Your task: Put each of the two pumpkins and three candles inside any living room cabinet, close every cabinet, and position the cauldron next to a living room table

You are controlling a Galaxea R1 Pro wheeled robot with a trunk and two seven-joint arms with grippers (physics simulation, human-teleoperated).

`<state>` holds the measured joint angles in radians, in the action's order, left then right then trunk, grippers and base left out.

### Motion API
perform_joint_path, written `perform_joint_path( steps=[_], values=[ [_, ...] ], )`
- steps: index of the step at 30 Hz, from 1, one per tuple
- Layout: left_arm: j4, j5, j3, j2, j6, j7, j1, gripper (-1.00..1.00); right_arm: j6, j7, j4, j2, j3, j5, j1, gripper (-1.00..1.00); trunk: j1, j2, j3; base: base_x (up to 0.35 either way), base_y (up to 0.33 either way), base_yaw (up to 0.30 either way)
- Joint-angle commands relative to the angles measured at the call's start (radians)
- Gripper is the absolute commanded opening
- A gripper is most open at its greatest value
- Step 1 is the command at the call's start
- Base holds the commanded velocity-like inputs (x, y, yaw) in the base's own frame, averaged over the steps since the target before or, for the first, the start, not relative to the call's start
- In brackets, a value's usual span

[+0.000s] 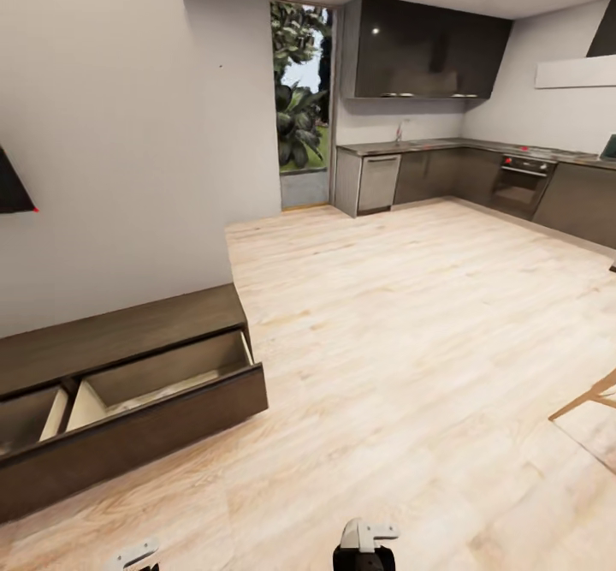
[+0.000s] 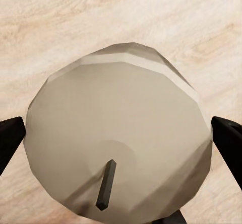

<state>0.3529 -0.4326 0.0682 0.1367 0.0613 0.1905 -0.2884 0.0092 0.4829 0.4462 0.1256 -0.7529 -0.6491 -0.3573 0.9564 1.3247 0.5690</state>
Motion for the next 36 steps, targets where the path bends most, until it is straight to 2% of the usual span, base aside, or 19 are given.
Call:
perform_joint_path(
  steps=[1, 20, 36],
  values=[
    [0.0, 0.0, 0.0, 0.0, 0.0, 0.0, 0.0, 1.0, 0.0, 0.001, -0.001, 0.0, 0.0, 0.002, 0.0, -1.0, 0.0, 0.0, 0.0, 0.17, 0.0, 0.284],
    [0.0, 0.0, 0.0, 0.001, 0.0, 0.0, 0.0, 1.0, 0.0, 0.0, -0.007, 0.0, 0.0, 0.002, 0.0, -1.0, 0.0, 0.0, 0.0, 0.225, 0.0, 0.284],
    [0.001, -0.004, -0.001, 0.0, 0.0, 0.001, 0.0, 1.0, -0.001, 0.0, -0.007, -0.001, 0.0, 0.003, 0.0, -1.0, 0.0, 0.0, 0.0, 0.045, 0.0, 0.284]
  ],
)
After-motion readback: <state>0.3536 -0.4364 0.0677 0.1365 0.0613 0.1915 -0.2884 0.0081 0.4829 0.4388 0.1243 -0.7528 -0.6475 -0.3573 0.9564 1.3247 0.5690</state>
